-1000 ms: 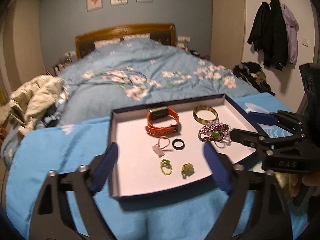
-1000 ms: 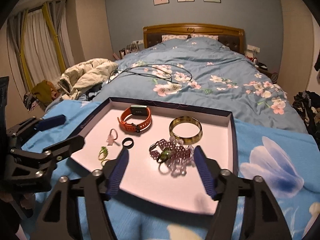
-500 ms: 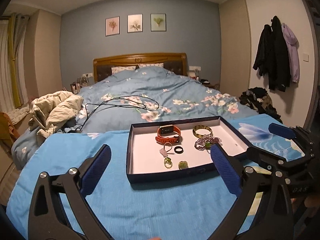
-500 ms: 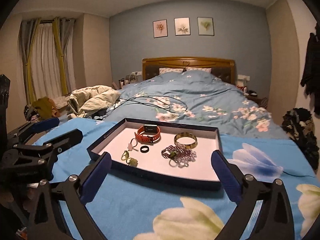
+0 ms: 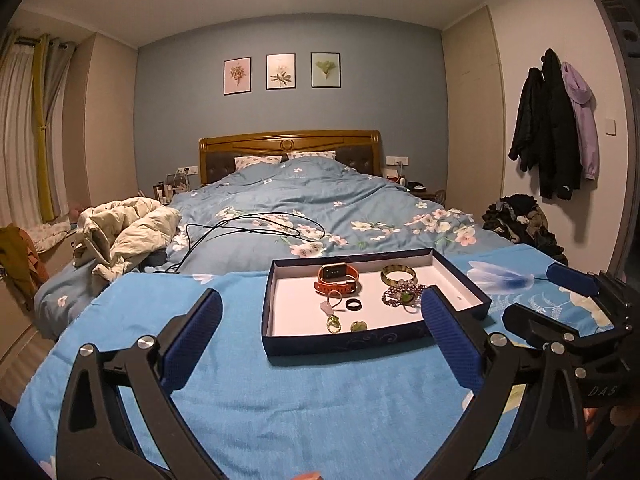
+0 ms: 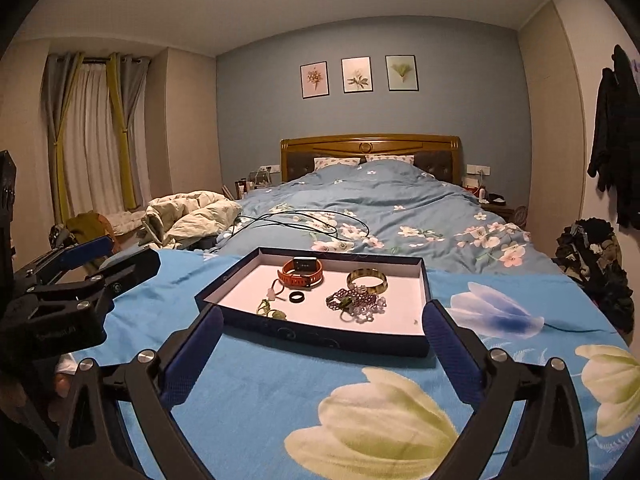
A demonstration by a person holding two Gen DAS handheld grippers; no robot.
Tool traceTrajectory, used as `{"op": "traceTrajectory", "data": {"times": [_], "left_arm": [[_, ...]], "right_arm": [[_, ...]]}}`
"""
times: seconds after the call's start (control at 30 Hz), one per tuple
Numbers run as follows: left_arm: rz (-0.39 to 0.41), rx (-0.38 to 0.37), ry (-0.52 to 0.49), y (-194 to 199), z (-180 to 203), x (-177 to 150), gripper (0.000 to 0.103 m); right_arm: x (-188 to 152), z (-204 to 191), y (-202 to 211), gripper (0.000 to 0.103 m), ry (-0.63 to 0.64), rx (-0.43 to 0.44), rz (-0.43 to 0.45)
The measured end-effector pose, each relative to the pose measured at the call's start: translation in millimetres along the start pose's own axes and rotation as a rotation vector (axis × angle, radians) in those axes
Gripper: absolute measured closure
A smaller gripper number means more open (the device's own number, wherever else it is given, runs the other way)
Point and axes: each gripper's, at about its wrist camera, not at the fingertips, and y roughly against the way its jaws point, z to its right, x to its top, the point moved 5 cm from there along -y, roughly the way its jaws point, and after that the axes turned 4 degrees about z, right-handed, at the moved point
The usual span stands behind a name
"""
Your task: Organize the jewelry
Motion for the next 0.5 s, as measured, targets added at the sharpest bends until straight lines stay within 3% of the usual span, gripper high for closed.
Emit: {"op": "traceTrajectory", "data": {"times": [0.5], "left_arm": [[0.036, 0.026, 0.008, 18, -3, 4, 0.005]], "right_arm": [[-3, -5, 13, 0.007, -0.010, 0.004, 0.026]]}}
